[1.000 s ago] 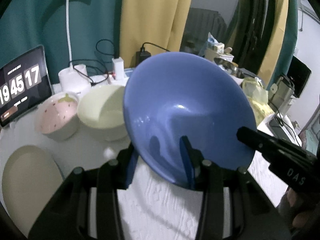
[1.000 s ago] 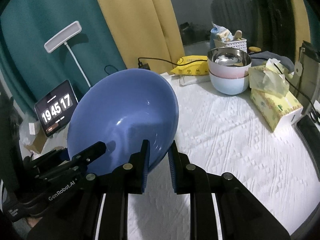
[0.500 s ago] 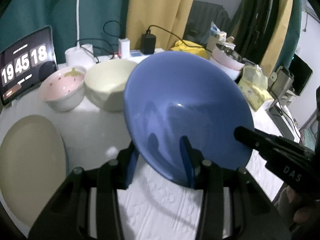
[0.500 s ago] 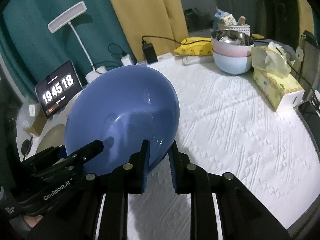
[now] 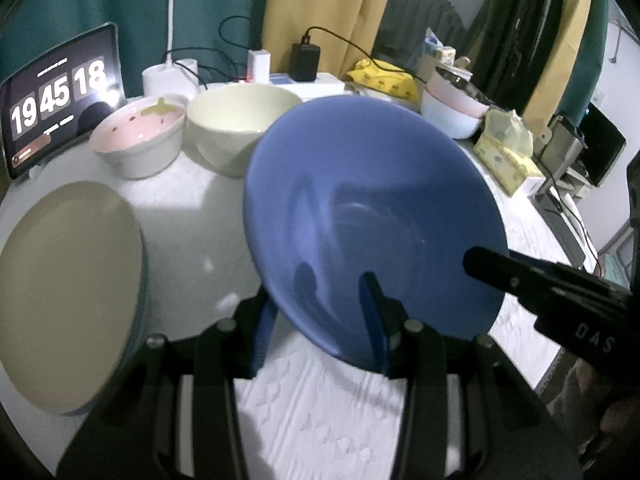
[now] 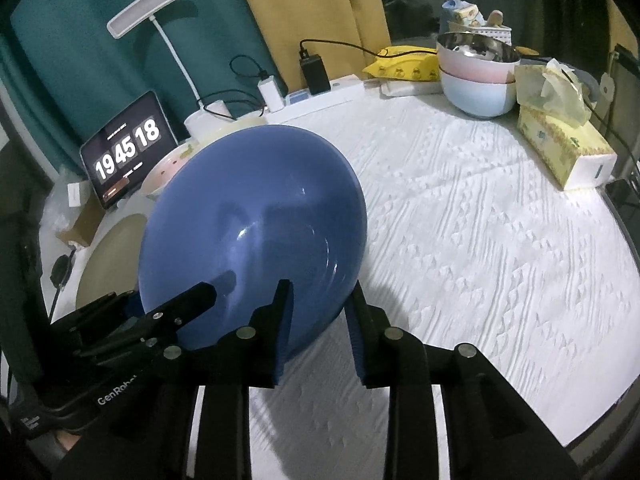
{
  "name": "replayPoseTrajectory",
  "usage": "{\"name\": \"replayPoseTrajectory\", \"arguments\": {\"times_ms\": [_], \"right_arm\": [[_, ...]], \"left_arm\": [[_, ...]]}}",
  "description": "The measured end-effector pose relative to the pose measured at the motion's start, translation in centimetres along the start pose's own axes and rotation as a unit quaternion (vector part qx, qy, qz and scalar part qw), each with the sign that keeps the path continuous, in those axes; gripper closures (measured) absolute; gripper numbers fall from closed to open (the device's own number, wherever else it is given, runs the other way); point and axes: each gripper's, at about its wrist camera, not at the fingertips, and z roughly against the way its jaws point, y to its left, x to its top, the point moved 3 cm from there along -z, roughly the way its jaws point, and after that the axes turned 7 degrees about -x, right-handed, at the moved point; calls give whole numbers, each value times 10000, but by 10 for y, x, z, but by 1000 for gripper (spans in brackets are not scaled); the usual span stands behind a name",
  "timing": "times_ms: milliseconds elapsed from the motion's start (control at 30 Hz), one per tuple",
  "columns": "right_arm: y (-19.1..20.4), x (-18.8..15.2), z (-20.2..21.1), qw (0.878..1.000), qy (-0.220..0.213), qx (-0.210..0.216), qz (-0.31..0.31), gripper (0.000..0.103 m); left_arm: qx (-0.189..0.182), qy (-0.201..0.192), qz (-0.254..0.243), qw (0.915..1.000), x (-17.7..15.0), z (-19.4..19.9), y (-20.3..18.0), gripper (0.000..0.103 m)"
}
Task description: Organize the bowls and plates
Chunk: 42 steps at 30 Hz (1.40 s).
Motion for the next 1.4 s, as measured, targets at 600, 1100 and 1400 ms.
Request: {"name": "replayPoseTrajectory", "arguments": {"times_ms": [600, 1100, 1400], "right_arm": [[8, 3, 12, 9997, 166, 117, 164, 65], [6, 13, 15, 9995, 13, 30, 304, 50], [9, 31, 20, 9988, -163, -31, 454, 50]], "left_arm": [[-139, 185, 62, 9997, -5, 15, 2, 60], [41, -189, 43, 9998, 5, 38, 11, 60], [201, -446, 145, 9987, 19, 50, 22, 60]]}}
